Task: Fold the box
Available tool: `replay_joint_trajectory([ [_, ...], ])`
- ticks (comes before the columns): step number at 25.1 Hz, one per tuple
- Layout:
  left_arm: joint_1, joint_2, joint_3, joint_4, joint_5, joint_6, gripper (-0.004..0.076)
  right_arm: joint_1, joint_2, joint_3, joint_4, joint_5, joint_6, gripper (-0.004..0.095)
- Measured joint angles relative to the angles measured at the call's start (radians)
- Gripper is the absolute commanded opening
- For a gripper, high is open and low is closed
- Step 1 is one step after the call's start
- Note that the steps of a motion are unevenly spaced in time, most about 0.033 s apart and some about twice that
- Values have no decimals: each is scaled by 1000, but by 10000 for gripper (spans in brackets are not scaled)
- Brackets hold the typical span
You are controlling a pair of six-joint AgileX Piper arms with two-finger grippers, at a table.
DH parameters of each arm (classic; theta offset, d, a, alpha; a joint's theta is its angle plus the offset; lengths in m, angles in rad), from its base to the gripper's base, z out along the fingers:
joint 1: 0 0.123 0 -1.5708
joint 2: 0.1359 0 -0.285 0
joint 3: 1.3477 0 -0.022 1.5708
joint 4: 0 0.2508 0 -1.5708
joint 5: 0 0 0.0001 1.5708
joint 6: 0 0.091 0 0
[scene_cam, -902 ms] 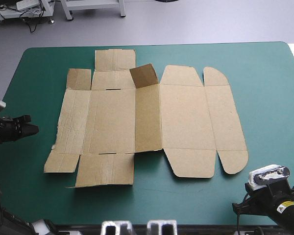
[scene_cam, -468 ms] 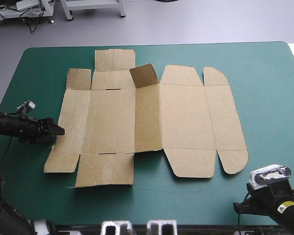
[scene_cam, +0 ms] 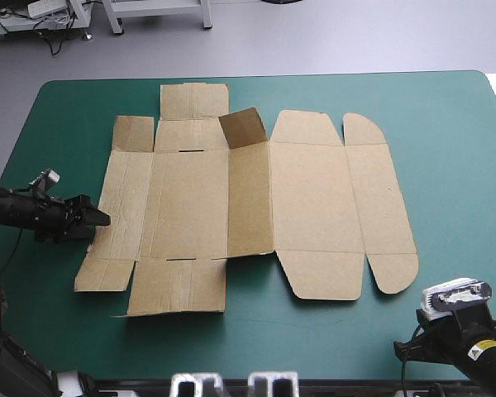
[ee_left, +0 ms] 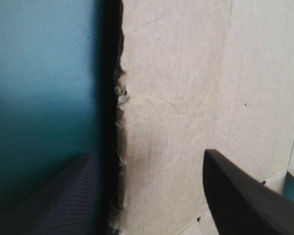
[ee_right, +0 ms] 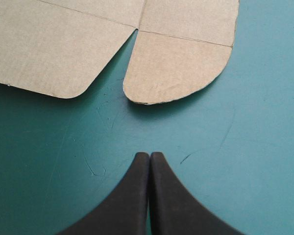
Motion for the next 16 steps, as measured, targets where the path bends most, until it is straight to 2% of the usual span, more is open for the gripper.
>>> replay_joint_trajectory([
  [9, -96, 46, 0, -54, 35, -23, 470, 0, 0, 0, -5, -1, 11, -23],
  [11, -114, 47, 0, -57, 35, -24, 405, 0, 0, 0, -5, -1, 15, -23],
  [12, -118, 48, 0, -57, 35, -24, 305, 0, 0, 0, -5, -1, 15, -23],
  [15, -121, 63, 1, -57, 33, -24, 124, 0, 0, 0, -5, -1, 19, -23],
  [16, -122, 65, 3, -55, 30, -24, -1, 0, 0, 0, -5, -1, 19, -23],
])
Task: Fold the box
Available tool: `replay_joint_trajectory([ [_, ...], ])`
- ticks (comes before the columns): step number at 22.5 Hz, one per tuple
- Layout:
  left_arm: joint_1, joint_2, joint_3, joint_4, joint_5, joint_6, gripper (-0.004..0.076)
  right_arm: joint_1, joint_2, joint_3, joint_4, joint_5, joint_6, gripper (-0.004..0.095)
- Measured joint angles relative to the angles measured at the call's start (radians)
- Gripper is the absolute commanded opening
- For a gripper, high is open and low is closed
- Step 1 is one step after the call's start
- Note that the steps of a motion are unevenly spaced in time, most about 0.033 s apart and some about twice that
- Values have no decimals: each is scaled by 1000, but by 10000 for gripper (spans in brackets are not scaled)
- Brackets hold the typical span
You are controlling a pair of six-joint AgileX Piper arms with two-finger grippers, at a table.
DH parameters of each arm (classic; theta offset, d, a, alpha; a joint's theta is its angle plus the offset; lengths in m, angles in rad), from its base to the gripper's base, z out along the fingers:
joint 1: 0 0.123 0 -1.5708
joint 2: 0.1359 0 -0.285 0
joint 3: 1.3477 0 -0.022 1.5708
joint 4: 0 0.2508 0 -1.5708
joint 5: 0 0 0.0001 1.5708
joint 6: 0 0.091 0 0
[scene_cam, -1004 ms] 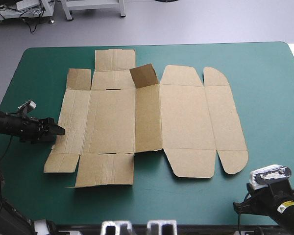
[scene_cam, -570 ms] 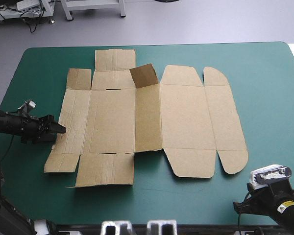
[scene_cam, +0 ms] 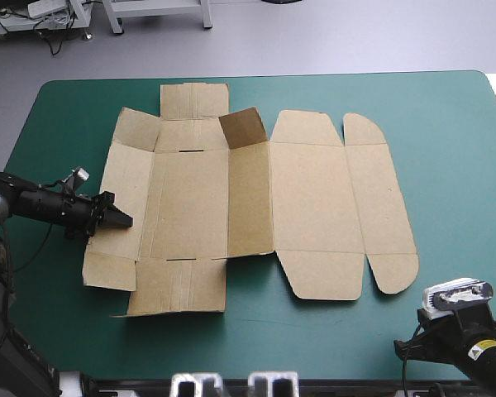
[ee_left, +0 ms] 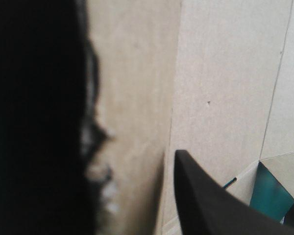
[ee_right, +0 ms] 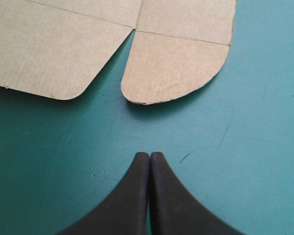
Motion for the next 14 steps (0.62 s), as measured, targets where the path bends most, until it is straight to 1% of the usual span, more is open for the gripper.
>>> replay_joint_trajectory([
  [3, -8, 8, 5, -1, -5, -11, -4, 0, 0, 0, 0, 0, 3, -23],
  [6, -23, -28, -6, 13, -17, -14, -4, 0, 0, 0, 0, 0, 3, -23],
  [11, -67, -172, -132, 205, -34, 8, -4, 0, 0, 0, -2, 0, 4, -23],
  [14, -115, -240, -212, 272, -22, 13, -4, 0, 0, 0, -3, 0, 4, -23],
])
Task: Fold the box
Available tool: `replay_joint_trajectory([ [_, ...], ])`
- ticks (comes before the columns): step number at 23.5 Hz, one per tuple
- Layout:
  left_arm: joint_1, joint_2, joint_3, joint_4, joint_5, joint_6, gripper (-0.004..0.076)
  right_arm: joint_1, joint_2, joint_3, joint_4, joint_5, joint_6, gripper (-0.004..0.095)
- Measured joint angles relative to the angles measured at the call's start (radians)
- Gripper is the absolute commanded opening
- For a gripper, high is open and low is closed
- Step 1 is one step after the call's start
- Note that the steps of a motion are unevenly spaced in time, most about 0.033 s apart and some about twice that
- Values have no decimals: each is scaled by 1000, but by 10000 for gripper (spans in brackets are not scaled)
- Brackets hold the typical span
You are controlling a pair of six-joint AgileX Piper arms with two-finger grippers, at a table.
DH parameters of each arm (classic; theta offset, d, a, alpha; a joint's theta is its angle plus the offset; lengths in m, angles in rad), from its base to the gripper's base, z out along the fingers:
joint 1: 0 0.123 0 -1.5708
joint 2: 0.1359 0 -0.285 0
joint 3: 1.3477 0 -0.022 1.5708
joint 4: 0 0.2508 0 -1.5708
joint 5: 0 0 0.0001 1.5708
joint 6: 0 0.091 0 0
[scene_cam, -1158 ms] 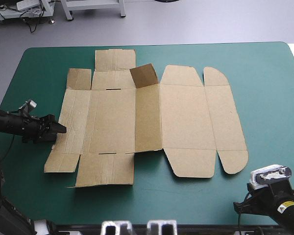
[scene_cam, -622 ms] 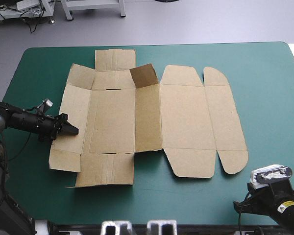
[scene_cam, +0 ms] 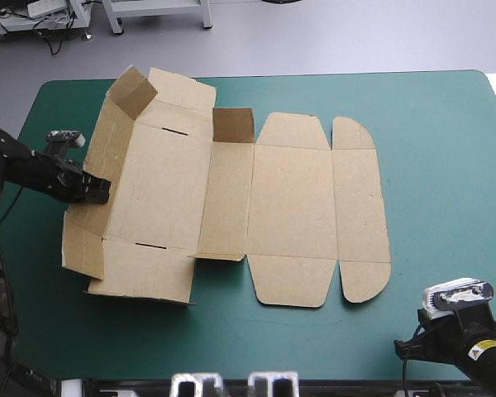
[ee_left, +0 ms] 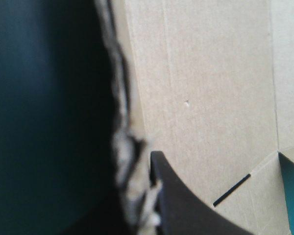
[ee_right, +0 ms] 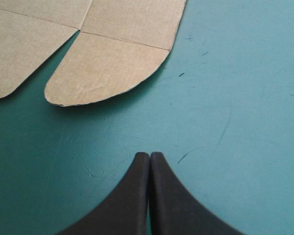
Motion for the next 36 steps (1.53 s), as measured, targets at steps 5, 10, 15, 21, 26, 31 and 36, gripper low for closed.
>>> replay_joint_trajectory([
  [5, -119, -54, -128, 88, 14, 35, -6, 0, 0, 0, 0, -1, 1, -23],
  [10, -291, -58, -248, 213, 14, 109, -10, 0, 0, 0, 0, -1, 3, -23],
  [15, -454, -58, -320, 347, -14, 145, -10, 0, 0, 0, 0, -1, 3, -23],
  [21, -662, -58, -345, 467, -228, 263, -10, 0, 0, 0, 0, -1, 3, -23],
  [26, -840, -58, -345, 549, -323, 381, -10, 0, 0, 0, 0, -4, 4, -23],
  [31, -1014, -58, -345, 772, -278, 304, -10, 0, 0, -20, 0, -3, 4, -20],
  [36, -1130, -58, -279, 1019, -283, 87, -10, 0, 0, -184, 3, 32, 10, -20],
])
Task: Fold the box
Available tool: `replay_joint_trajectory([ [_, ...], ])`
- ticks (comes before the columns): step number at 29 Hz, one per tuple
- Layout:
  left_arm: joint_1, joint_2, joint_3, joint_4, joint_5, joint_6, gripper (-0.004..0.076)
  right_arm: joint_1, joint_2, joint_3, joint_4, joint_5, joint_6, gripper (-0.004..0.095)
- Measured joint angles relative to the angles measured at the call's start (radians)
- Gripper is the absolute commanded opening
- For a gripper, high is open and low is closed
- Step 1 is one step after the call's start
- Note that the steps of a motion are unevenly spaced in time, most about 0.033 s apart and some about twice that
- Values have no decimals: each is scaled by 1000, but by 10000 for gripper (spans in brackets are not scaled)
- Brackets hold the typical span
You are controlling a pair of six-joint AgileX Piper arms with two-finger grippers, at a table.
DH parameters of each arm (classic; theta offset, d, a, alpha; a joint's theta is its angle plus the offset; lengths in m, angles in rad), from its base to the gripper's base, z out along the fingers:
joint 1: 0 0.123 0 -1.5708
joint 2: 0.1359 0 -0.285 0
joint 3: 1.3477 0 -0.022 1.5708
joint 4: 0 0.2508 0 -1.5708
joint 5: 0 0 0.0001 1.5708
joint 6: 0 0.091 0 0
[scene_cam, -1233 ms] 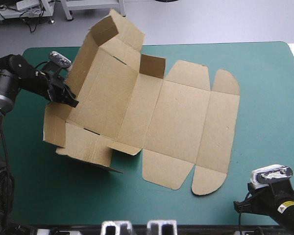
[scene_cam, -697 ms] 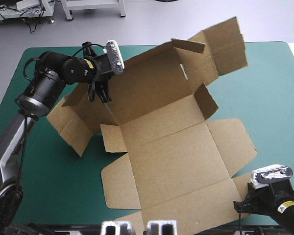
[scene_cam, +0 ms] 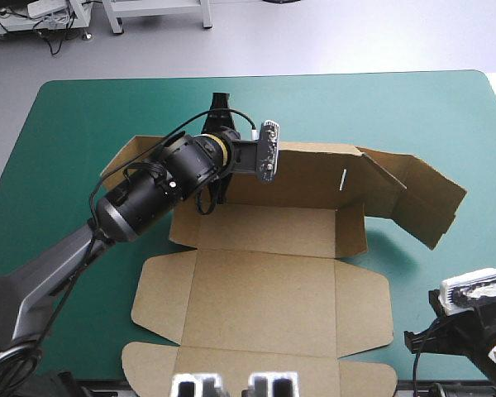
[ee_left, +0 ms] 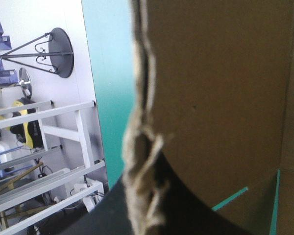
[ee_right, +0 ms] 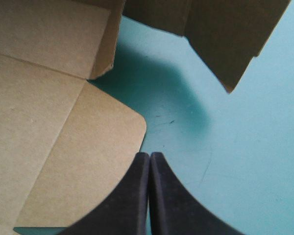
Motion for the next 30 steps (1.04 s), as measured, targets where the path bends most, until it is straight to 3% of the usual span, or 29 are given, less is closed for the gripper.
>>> replay_joint_trajectory([
  [10, -30, -5, 193, 291, -116, -364, -10, 0, 80, -368, 50, 69, 67, -21],
  [23, -146, -55, 428, 641, -169, -742, -10, 0, 585, -769, 176, 43, -37, -21],
  [30, -198, -62, 474, 728, -156, -854, -10, 0, 887, -958, 197, 33, -64, -21],
])
